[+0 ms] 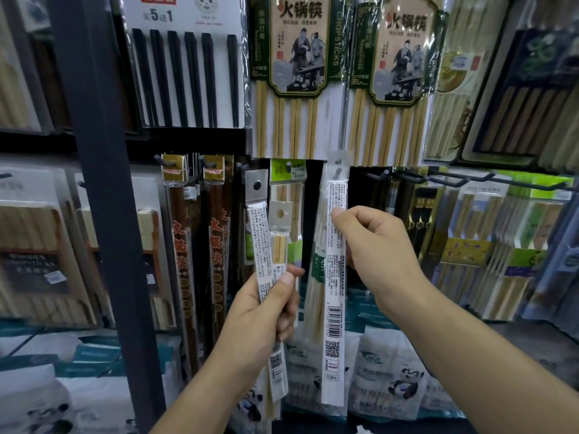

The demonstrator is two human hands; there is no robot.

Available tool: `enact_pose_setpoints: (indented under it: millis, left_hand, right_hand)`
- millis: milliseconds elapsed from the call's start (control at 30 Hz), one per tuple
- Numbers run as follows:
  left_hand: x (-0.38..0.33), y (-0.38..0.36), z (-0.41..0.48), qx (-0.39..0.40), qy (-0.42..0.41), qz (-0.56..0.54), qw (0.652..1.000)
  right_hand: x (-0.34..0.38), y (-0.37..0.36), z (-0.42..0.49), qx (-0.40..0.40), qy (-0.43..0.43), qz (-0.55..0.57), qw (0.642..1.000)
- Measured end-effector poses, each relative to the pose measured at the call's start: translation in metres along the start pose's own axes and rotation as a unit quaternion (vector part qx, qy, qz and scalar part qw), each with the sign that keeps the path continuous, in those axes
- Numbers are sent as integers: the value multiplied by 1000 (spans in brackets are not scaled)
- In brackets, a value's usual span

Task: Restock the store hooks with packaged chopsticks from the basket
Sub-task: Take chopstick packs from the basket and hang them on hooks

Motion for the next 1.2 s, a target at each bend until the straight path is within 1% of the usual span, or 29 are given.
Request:
enact_pose_setpoints:
  millis: [533, 633, 800, 900, 1000, 1067, 1133, 1200]
  left_hand:
    - [-1, 0, -2, 2, 4, 2, 1000]
    - [-2, -1, -2, 0, 7, -12, 1000]
    - [0, 3, -2, -5, 20, -44, 999]
    - [-5, 5, -3, -14, 5, -28, 999]
    - [-11, -1, -2, -8, -15, -16, 1000]
    - [-15, -6, -2, -2, -26, 0, 1000]
    - [-18, -12, -2, 2, -32, 25, 999]
    - [-21, -20, -1, 13, -35, 33, 999]
  right_hand:
    - [-11, -2, -1, 13, -16, 4, 1000]
    - [-16, -2, 1, 16, -25, -3, 1000]
    - [-26, 1, -2, 10, -44, -49, 998]
    - [-30, 4, -5, 9, -48, -93, 994]
    - [-27, 13, -10, -26, -40, -161, 986]
    - [-18, 19, -15, -59, -16, -181, 982]
    - [-8, 20, -17, -61, 13, -142, 988]
    - [3, 9, -17, -17, 32, -67, 997]
Point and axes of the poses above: each hand's wrist, its own z-axis towards the middle knuckle, its own y-axis out of the back of the hand, x = y × z, the point moved 9 cm from there along z, towards the middle knuckle, and after that the axes turned 6 degrees about x, right-handed, at the moved point
